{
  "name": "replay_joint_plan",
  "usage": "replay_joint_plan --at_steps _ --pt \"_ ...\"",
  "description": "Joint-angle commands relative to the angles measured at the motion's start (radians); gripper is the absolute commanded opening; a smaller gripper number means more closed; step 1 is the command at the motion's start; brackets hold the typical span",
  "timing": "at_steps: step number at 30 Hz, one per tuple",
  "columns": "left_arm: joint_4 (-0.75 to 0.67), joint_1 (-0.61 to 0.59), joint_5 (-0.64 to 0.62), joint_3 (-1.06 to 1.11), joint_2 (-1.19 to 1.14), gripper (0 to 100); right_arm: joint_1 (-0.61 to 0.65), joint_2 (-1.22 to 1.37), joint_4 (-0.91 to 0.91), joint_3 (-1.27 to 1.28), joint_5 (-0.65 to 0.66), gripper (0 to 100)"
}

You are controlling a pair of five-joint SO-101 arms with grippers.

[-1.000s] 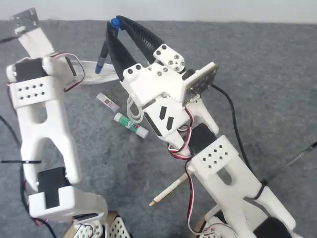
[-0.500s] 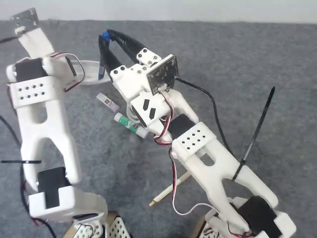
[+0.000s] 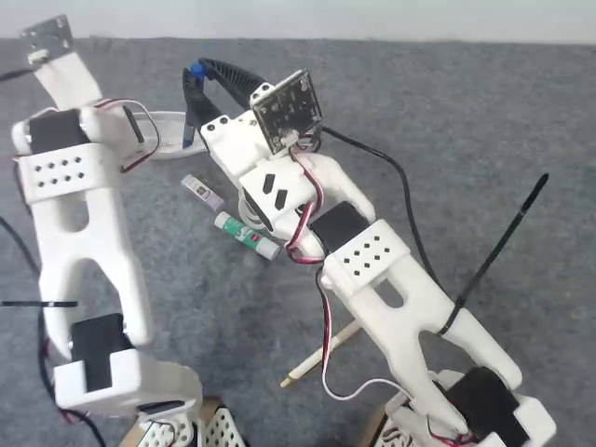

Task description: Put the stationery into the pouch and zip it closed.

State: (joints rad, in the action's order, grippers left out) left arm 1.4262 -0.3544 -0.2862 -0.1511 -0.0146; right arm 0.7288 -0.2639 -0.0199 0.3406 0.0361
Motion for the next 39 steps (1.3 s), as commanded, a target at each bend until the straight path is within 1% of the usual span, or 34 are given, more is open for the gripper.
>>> replay_joint_plan --at_steps 1,3,5,7,9,12,17,31,35,39 --pt "-0.025 0.006 -0.012 -0.002 0.008 1 -0.007 -0.008 0.021 -0.061 0.006 1.2" --pt "-0.025 0.006 -0.012 -0.002 0.008 1 -0.007 -0.008 0.022 -0.061 0.008 3.7" --pt "-0.025 0.006 -0.012 -0.002 0.008 1 -0.007 -0.012 0.035 -0.058 0.008 10.1" --pt "-0.025 0.006 -0.012 -0.002 0.008 1 -0.001 -0.018 0.094 -0.063 0.006 17.0" --pt "-0.025 0.006 -0.012 -0.002 0.008 1 0.019 -0.019 0.147 -0.083 0.006 21.4" --pt "-0.025 0.006 -0.012 -0.002 0.008 1 0.035 -0.019 0.208 -0.11 0.006 20.0" --pt "-0.029 0.006 -0.012 0.01 0.009 1 0.036 -0.019 0.219 -0.121 0.006 16.6" --pt "-0.029 0.006 -0.012 0.012 0.009 1 0.039 -0.053 0.229 -0.115 0.008 16.6" --pt "-0.029 0.006 -0.012 0.012 0.009 1 0.039 -0.096 0.291 -0.121 0.006 16.6" --pt "-0.029 0.006 -0.012 0.012 0.009 1 0.041 -0.11 0.306 -0.121 0.006 16.6"
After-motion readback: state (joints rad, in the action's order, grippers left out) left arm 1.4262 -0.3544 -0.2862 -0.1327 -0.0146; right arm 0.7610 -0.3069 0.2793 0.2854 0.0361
